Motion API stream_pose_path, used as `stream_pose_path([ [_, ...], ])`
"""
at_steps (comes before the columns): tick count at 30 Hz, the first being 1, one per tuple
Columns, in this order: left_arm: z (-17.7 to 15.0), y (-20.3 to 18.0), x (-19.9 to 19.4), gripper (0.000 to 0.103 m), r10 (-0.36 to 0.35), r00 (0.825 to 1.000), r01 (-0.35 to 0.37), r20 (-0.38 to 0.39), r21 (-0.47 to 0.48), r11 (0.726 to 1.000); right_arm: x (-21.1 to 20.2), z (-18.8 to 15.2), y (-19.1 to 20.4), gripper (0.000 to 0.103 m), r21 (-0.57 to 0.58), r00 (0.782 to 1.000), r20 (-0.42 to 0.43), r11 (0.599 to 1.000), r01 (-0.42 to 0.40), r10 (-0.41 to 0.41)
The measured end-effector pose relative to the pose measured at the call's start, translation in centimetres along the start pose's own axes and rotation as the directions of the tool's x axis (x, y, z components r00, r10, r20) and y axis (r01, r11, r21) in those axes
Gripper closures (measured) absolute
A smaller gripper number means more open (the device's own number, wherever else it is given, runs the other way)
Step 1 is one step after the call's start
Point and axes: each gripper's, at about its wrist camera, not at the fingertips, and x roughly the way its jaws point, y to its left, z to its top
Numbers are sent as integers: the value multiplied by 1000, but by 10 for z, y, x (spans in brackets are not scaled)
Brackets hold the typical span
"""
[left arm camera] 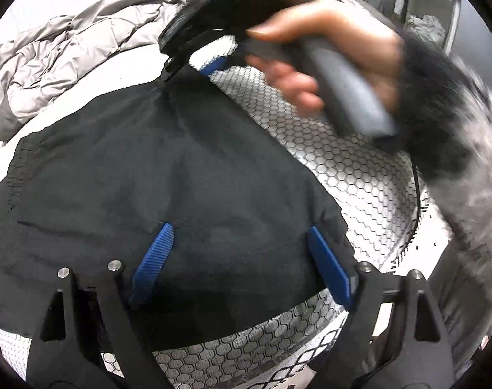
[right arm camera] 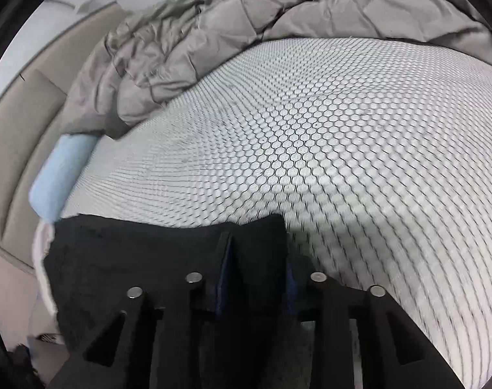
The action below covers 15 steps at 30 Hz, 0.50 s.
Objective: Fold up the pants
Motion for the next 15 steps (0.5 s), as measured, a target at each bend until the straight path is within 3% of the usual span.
stream_pose_path([
  [1, 0, 4, -4, 19, -26, 1000, 26, 6, -9, 1000, -13, -10, -3, 48, 12, 1000, 9, 1000, -27, 27],
  [5, -1, 37, -37, 19, -67, 995, 79, 79, -153, 985, -55, -81, -13, 47, 49, 992, 9, 991, -124, 123],
  [10, -1, 93, -78, 19, -3, 981, 58, 195, -277, 959, -69, -141, -13, 48, 113, 957, -5, 951, -289, 291],
  [11, 1, 108, -84, 19, 26, 977, 40, 212, -299, 954, -68, -145, -6, 51, 100, 954, -1, 949, -299, 301],
  [13, -3, 138, -93, 19, 99, 969, -12, 228, -355, 935, -58, -144, 3, 85, 82, 964, -11, 961, -265, 267],
  [15, -7, 160, -97, 19, 155, 962, -53, 225, -402, 914, -51, -137, 9, 93, 62, 966, -31, 965, -255, 257],
])
